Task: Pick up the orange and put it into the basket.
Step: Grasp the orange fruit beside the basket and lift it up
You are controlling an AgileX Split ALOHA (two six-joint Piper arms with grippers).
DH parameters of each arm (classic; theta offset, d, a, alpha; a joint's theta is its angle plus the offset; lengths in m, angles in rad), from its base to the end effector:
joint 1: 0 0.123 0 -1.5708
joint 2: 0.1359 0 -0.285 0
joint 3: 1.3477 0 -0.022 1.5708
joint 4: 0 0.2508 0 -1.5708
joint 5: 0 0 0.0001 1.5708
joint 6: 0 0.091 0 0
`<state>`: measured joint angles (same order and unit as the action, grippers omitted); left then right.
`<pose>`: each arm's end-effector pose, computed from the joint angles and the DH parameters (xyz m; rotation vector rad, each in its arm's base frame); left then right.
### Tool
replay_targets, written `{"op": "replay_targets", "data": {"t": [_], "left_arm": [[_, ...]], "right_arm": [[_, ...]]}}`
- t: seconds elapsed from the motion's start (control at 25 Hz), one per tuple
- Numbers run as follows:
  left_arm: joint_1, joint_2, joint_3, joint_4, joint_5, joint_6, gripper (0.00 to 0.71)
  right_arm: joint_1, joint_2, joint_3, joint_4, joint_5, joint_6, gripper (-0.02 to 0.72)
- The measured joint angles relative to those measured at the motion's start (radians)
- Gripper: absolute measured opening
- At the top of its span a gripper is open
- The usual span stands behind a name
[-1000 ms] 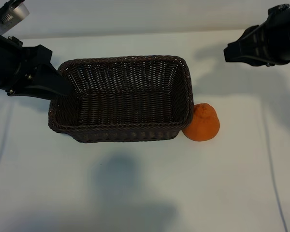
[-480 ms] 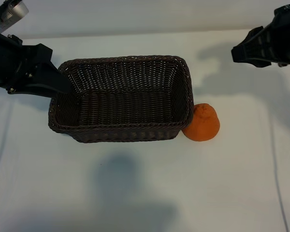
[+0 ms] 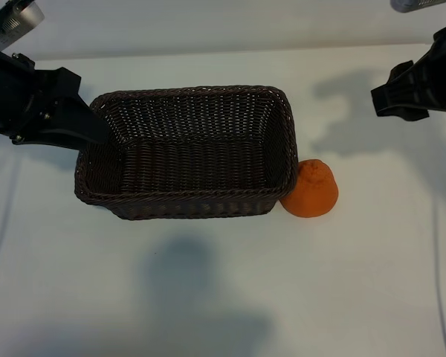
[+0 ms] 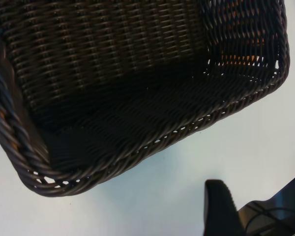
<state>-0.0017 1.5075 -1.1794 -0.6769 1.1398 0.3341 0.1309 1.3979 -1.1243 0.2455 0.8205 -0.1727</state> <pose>0.2908 -0.0523 0.2971 0.1416 2.7274 -0.8503 0.2843 0.0538 0.3079 -0.2402 2.5511 0.2776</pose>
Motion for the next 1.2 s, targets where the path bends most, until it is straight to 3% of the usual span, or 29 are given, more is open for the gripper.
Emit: {"op": "replay_targets", "data": {"t": [0.28,0.84,1.0,1.2], "left_arm": [[0.0,0.0,0.0,0.0,0.0,0.0,0.419],[0.0,0.0,0.0,0.0,0.0,0.001,0.419],[0.0,0.0,0.0,0.0,0.0,0.002,0.419],[0.0,0.0,0.0,0.0,0.0,0.007,0.419]], "right_arm": [[0.0,0.118,0.0,0.0,0.037,0.004,0.472],[0.0,0.223,0.0,0.021,0.041,0.005,0.472],[0.0,0.227,0.0,0.061,0.041,-0.013,0.47],[0.0,0.256,0.0,0.163,0.041,-0.069,0.47]]}}
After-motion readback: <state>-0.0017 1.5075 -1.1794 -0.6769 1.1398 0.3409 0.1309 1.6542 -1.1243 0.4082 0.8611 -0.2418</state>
